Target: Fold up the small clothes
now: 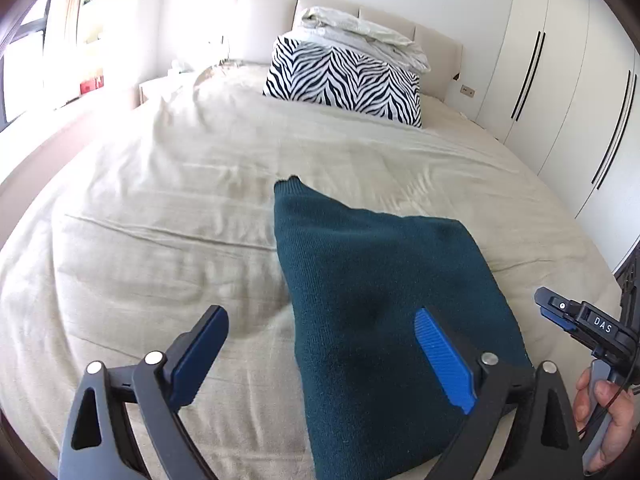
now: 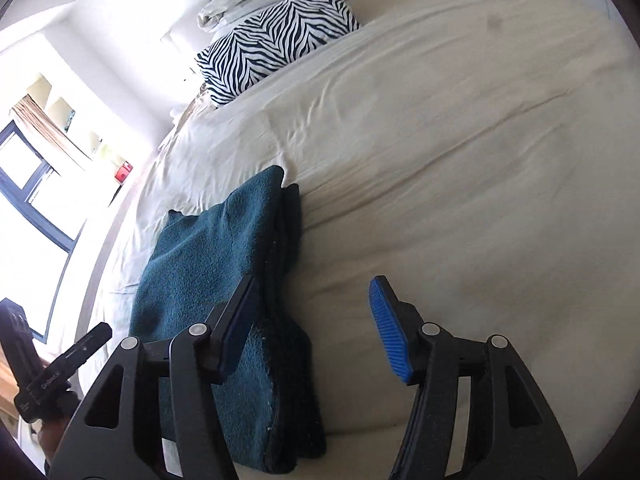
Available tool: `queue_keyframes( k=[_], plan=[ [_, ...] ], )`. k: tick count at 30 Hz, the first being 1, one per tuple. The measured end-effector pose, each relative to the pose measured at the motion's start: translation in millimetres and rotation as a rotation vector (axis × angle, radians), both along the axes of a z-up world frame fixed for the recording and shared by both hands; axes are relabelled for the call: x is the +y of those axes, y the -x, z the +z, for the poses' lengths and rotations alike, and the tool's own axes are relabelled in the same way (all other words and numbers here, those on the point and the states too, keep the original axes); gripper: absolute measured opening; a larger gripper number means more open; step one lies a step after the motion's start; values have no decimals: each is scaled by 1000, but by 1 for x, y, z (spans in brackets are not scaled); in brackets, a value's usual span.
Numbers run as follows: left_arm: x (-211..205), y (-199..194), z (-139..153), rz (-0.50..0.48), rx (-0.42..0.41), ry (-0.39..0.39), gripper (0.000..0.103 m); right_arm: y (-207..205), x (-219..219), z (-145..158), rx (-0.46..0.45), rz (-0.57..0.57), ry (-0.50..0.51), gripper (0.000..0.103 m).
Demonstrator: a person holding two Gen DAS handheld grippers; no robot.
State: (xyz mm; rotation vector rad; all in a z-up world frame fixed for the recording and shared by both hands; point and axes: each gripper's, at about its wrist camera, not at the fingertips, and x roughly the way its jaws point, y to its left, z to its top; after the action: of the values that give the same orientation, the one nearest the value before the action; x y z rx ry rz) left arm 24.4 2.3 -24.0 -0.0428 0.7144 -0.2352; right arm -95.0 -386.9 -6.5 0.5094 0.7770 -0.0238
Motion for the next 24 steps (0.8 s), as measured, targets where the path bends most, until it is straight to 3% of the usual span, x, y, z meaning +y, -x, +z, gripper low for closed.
queue_keyframes(
  k=[4,6,7,10,14,16,19,24],
  plan=[
    [-1,42,33,44,-190,-44,103,37,11,49,-151,-34,217,75],
    [0,61,53,68,-284,-55,103,56,20,75,-255,-79,296,97],
    [2,69,61,78,-321,-60,103,65,23,86,-310,-113,328,102],
    [9,86,84,70,-388,-43,103,86,31,123,-427,-183,394,103],
    [24,105,103,88,-434,7,103,107,43,163,-519,-164,399,103],
    [26,108,105,103,-430,-9,103,117,48,179,-542,-151,394,103],
    [28,108,101,120,-388,-26,103,126,56,195,-542,-114,387,103],
    [30,107,88,128,-321,-44,103,132,74,196,-477,-46,389,103]
  ],
)
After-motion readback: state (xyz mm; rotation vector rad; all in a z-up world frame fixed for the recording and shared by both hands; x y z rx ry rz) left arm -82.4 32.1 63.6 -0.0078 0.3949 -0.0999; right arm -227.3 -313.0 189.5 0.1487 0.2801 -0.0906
